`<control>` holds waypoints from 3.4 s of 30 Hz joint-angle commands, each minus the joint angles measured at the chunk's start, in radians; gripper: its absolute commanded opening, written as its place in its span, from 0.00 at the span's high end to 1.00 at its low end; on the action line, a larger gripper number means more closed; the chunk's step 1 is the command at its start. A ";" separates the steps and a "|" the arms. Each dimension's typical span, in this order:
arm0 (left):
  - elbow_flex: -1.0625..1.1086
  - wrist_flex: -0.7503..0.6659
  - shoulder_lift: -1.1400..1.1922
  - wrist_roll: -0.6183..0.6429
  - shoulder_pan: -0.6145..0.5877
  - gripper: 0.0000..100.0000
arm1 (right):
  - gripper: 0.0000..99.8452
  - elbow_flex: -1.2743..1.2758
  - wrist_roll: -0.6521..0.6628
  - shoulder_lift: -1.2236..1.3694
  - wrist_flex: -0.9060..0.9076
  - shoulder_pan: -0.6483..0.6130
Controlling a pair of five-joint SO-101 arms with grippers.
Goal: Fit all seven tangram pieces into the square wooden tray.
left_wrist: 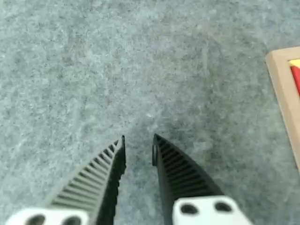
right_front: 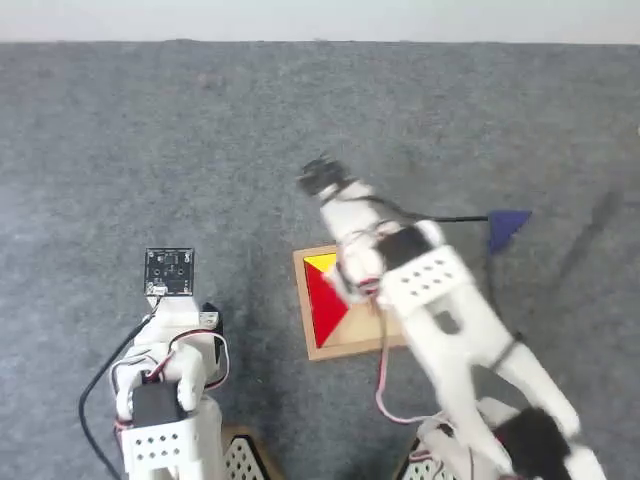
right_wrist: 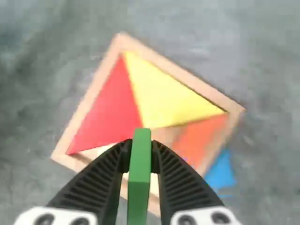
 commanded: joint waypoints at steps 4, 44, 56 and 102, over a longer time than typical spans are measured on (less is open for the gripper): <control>-0.013 0.003 -0.020 -0.002 -0.005 0.91 | 0.99 -0.058 0.044 0.174 -0.120 -0.174; -0.013 0.003 -0.020 -0.002 -0.005 0.91 | 0.87 -0.041 -0.025 0.269 0.038 -0.096; -0.013 0.003 -0.020 -0.002 -0.005 0.91 | 0.87 0.114 0.041 -0.140 0.021 0.025; -0.013 0.003 -0.020 -0.002 -0.005 0.91 | 0.87 0.476 0.054 -0.440 -0.160 0.042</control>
